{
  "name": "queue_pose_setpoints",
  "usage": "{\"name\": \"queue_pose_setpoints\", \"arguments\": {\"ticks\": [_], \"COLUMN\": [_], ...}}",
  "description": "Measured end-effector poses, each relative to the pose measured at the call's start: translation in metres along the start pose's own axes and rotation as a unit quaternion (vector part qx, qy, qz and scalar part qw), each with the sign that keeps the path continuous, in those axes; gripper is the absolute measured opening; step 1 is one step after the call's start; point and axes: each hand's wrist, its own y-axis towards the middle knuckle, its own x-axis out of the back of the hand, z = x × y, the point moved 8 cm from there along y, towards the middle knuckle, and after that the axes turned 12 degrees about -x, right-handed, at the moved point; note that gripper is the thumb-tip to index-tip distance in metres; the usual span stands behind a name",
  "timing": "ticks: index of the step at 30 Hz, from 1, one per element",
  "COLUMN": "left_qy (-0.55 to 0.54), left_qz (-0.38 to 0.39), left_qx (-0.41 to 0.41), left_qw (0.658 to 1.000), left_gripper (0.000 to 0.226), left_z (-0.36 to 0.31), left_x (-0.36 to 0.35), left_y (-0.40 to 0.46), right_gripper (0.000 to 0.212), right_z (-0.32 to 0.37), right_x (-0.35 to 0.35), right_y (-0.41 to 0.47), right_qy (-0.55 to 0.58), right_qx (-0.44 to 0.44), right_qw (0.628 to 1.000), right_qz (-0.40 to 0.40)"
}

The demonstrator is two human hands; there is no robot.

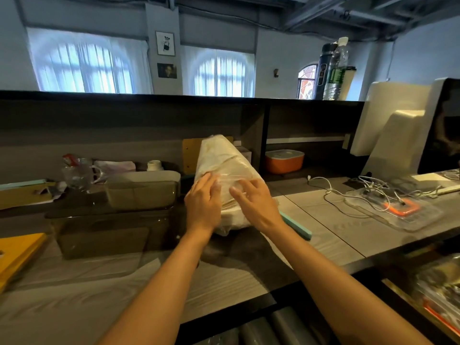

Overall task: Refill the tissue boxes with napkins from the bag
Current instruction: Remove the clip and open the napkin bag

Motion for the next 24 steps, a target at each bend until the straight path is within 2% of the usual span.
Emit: {"name": "queue_pose_setpoints", "arguments": {"ticks": [2,4,6,8,12,16,19,21,24], "left_qy": [-0.066,-0.094,-0.114,-0.133,-0.15,-0.138,-0.164,-0.184,-0.208], "left_qz": [0.0,0.0,-0.014,-0.023,-0.008,0.006,-0.01,-0.007,0.016], "left_qx": [0.081,0.142,0.176,0.203,0.207,0.214,0.257,0.272,0.241], "left_qw": [0.995,0.985,0.978,0.97,0.967,0.967,0.952,0.944,0.948], "left_gripper": [0.05,0.063,0.073,0.074,0.065,0.056,0.058,0.06,0.052], "left_z": [0.017,0.029,0.035,0.041,0.045,0.043,0.052,0.057,0.056], "left_x": [-0.003,-0.005,-0.003,-0.002,-0.005,-0.009,-0.01,-0.012,-0.021], "left_y": [-0.002,-0.005,-0.008,-0.009,-0.009,-0.01,-0.014,-0.016,-0.012], "right_gripper": [0.056,0.064,0.069,0.074,0.096,0.104,0.097,0.086,0.063], "right_z": [0.003,0.009,0.011,0.013,0.008,0.001,0.001,0.006,0.014], "right_x": [-0.007,-0.01,-0.013,-0.014,-0.017,-0.024,-0.026,-0.022,-0.02], "right_y": [0.001,-0.003,-0.006,-0.005,0.008,0.02,0.019,0.015,0.014], "right_qy": [-0.056,-0.079,-0.091,-0.114,-0.146,-0.136,-0.137,-0.118,-0.1], "right_qx": [0.028,0.1,0.169,0.194,0.153,0.091,0.083,0.097,0.11], "right_qw": [0.998,0.992,0.981,0.974,0.977,0.987,0.987,0.988,0.989], "right_qz": [-0.016,-0.023,-0.008,0.005,-0.008,-0.001,0.003,-0.022,-0.028]}}
